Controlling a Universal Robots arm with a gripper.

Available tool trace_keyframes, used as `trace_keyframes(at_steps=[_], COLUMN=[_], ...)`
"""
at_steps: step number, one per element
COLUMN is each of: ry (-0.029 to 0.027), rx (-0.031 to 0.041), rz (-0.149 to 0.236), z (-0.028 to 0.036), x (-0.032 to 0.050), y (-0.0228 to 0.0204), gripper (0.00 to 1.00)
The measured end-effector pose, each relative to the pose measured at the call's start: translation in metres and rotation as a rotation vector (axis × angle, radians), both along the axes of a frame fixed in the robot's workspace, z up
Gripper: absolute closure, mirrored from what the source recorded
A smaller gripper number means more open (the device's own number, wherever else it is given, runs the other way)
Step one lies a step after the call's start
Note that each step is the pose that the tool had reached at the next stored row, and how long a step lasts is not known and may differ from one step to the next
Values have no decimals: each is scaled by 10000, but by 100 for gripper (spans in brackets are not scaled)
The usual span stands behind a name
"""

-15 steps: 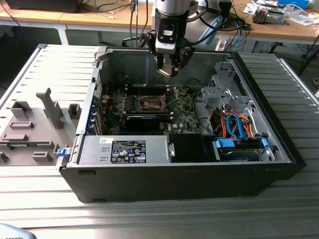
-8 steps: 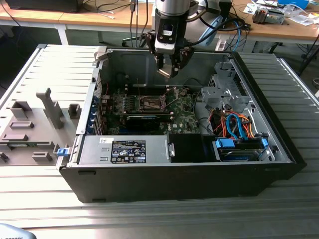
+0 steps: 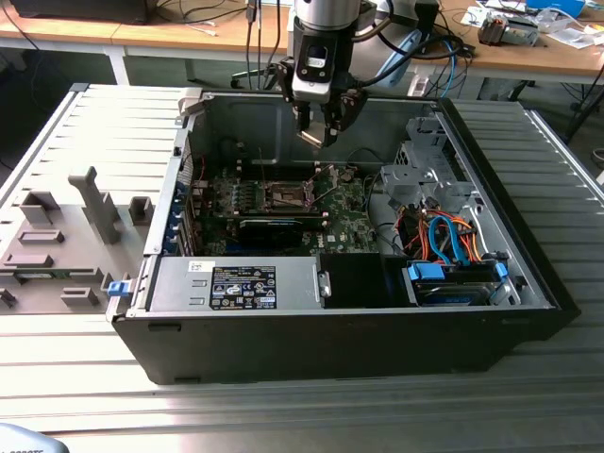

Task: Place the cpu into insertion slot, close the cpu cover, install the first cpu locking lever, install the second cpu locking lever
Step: 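Place the cpu into insertion slot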

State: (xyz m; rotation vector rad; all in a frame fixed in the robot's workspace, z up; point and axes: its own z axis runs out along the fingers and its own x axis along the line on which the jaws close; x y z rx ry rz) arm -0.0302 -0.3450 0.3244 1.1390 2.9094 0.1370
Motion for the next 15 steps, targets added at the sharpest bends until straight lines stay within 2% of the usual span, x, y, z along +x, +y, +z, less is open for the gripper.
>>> trace_keyframes(at_steps=[15], ry=[0], rx=[0], rz=[-189], z=[-4], x=[0], y=[0], gripper=[46])
